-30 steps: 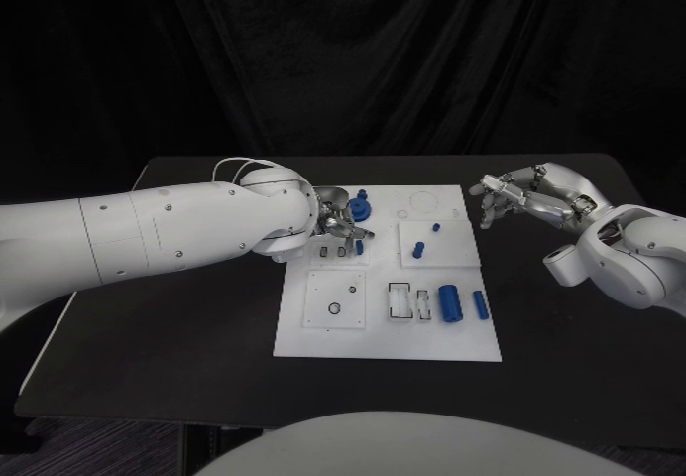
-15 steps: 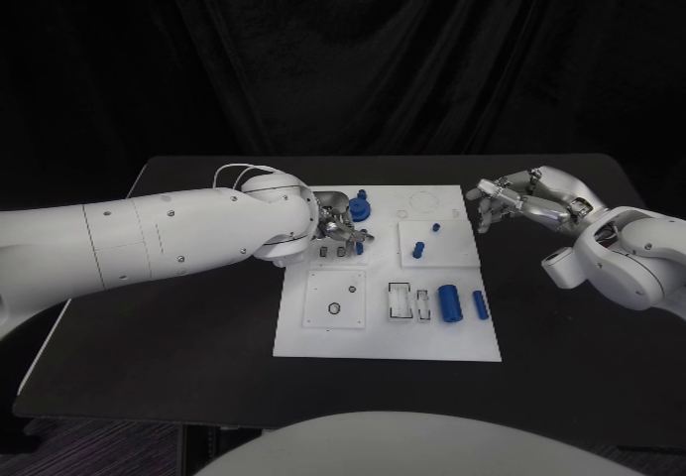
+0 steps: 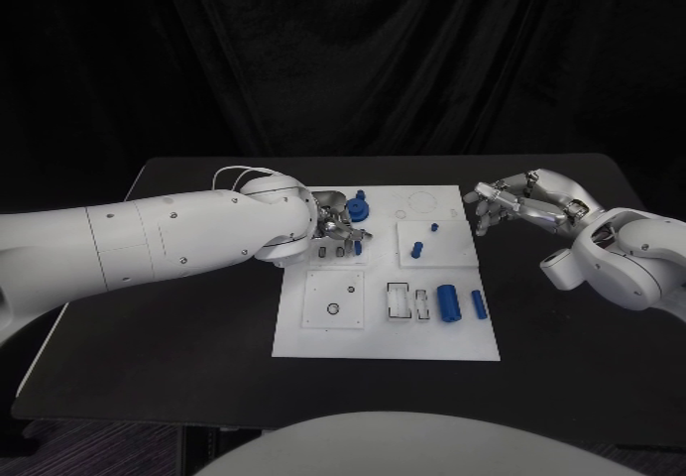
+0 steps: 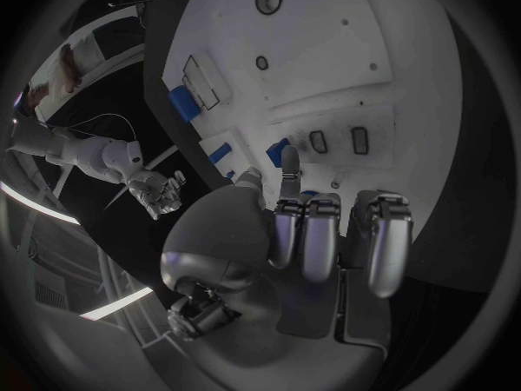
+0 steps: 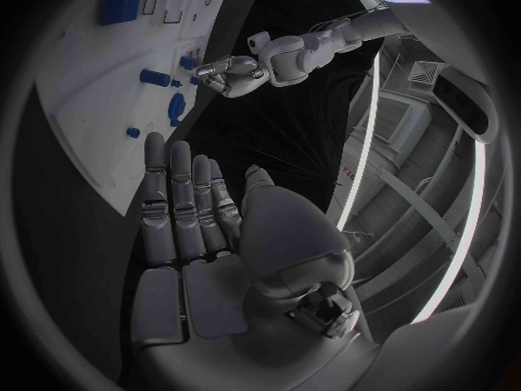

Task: Assemble the parts on the task board

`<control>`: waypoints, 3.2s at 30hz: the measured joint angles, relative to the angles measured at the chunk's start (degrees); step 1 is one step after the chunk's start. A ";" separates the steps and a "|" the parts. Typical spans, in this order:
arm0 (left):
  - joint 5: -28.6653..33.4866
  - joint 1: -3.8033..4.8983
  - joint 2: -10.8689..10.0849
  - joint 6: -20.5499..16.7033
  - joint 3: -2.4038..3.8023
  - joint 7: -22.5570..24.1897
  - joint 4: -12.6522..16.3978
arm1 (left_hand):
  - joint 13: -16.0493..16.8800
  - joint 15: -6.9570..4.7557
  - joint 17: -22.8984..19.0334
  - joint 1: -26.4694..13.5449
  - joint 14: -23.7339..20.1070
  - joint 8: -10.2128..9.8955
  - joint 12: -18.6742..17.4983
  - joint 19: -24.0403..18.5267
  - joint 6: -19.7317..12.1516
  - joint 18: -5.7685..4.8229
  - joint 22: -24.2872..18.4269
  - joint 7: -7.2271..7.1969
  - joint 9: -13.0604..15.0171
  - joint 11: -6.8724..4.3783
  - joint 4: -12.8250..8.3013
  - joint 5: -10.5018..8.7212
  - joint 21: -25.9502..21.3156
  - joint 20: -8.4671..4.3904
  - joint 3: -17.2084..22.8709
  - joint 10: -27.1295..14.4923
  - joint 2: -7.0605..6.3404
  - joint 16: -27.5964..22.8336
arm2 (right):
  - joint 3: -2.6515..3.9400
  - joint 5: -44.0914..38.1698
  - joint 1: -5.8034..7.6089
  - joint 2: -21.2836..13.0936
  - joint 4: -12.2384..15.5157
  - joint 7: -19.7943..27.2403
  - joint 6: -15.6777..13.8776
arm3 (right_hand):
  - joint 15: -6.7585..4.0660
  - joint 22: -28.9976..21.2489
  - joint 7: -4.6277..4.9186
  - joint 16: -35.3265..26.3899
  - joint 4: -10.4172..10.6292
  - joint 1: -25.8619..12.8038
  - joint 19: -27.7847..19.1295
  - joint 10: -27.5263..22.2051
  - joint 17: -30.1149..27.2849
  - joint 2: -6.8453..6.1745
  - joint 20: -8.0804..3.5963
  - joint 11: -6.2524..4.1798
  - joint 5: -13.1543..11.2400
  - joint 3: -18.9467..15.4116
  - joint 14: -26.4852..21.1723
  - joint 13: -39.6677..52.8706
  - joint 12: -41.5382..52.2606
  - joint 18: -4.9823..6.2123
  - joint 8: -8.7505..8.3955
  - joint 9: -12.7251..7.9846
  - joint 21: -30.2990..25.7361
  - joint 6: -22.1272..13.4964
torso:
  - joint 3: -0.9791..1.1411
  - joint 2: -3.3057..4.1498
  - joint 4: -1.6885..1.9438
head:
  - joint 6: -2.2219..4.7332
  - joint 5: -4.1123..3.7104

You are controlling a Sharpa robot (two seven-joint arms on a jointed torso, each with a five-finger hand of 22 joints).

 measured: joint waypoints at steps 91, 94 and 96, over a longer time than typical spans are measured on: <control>-0.06 -1.19 -1.50 1.01 0.01 0.23 0.02 | 0.03 -0.21 -0.01 1.37 -0.21 -8.52 -0.04 0.20 2.34 0.01 0.04 0.32 5.20 0.02 -10.56 14.13 -1.13 -0.20 25.18 0.00 -8.38 0.00 | 0.01 0.02 -1.46 0.95 -2.51 -2.89 2.86 | -0.15 -0.35 0.21 0.66 -0.08 0.29 0.41 -0.21 -0.83 1.22 0.00 0.21 0.21 -1.50 -0.15 -1.37 0.22 0.00 0.44 -0.08 -0.72 -0.21 | -0.01 -0.01 0.03 | 0.03 1.13; -0.06 -1.19 -1.82 0.71 0.01 0.27 0.44 | 0.02 -0.21 -0.01 -0.08 -0.21 -8.78 -0.04 0.20 2.46 0.00 0.03 0.43 6.00 0.02 -11.48 13.79 -1.13 -0.20 28.12 -0.01 -9.17 0.00 | 0.01 0.02 -1.52 0.88 -2.52 -3.03 2.93 | -0.15 -0.35 0.21 0.66 -0.08 0.29 0.40 -0.21 -0.83 1.22 0.00 0.22 0.21 -1.50 -0.15 -1.37 0.22 0.00 0.44 -0.08 -0.72 -0.21 | -0.01 -0.02 0.03 | 0.03 1.25; -0.06 -1.19 -1.97 0.46 0.02 0.33 0.54 | 0.02 -0.20 -0.01 -0.50 -0.21 -8.78 -0.04 0.20 2.46 0.00 0.03 0.43 6.34 0.02 -11.86 13.30 -1.13 -0.20 29.10 -0.01 -9.48 0.00 | 0.01 0.02 -1.56 0.83 -2.54 -3.13 2.97 | -0.15 -0.35 0.21 0.66 -0.08 0.29 0.41 -0.21 -0.83 1.22 0.00 0.21 0.21 -1.50 -0.15 -1.39 0.22 0.00 0.44 -0.08 -0.72 -0.21 | -0.01 -0.02 0.03 | 0.03 1.32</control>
